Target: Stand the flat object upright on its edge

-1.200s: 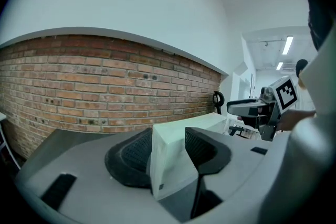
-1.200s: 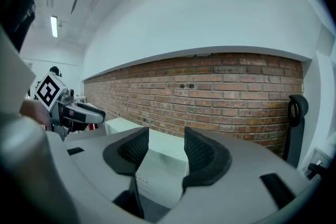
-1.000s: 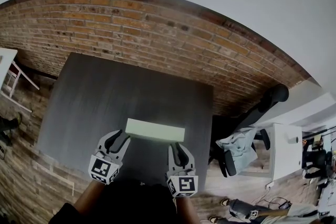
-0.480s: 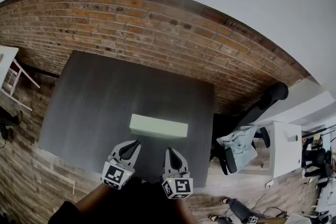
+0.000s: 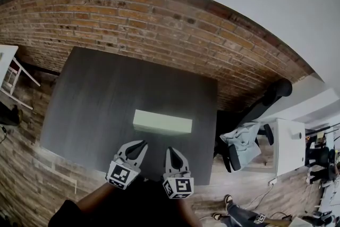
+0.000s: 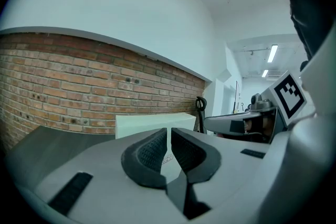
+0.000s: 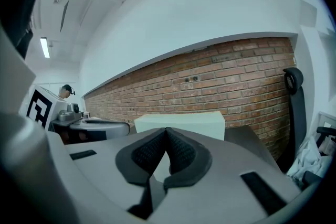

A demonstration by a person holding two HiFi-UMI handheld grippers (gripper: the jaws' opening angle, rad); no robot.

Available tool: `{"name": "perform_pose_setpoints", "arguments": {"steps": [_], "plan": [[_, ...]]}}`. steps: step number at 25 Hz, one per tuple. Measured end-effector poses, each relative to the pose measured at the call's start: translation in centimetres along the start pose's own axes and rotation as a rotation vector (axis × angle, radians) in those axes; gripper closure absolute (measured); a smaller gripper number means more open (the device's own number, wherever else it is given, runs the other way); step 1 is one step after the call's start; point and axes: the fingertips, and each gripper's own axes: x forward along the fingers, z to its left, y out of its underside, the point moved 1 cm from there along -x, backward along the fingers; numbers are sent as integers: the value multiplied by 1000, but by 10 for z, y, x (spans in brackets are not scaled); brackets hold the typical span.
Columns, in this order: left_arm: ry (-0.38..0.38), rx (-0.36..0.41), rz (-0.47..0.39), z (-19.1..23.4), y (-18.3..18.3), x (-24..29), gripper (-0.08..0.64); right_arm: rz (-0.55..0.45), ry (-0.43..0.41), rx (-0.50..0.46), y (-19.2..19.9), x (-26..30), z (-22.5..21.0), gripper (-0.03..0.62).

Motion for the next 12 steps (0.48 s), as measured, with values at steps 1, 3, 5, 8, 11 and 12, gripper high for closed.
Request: {"name": "perform_pose_setpoints", "arguments": {"steps": [1, 3, 5, 8, 11, 12], "plan": [[1, 0, -2, 0, 0, 0, 509, -2, 1, 3, 0, 0, -1, 569], [-1, 2, -3, 1, 0, 0, 509, -5, 2, 18, 0, 0, -2, 569], [-5, -1, -5, 2, 0, 0, 509, -8, 3, 27, 0, -1, -3, 568], [-5, -6, -7, 1, 0, 0, 509, -10, 3, 22, 0, -1, -4, 569], [-3, -6, -8, 0, -2, 1, 509, -10, 2, 19, -2, 0, -4, 569], [-3, -5, -9, 1, -3, 1, 509, -11, 2, 18, -2, 0, -4, 569]]}}
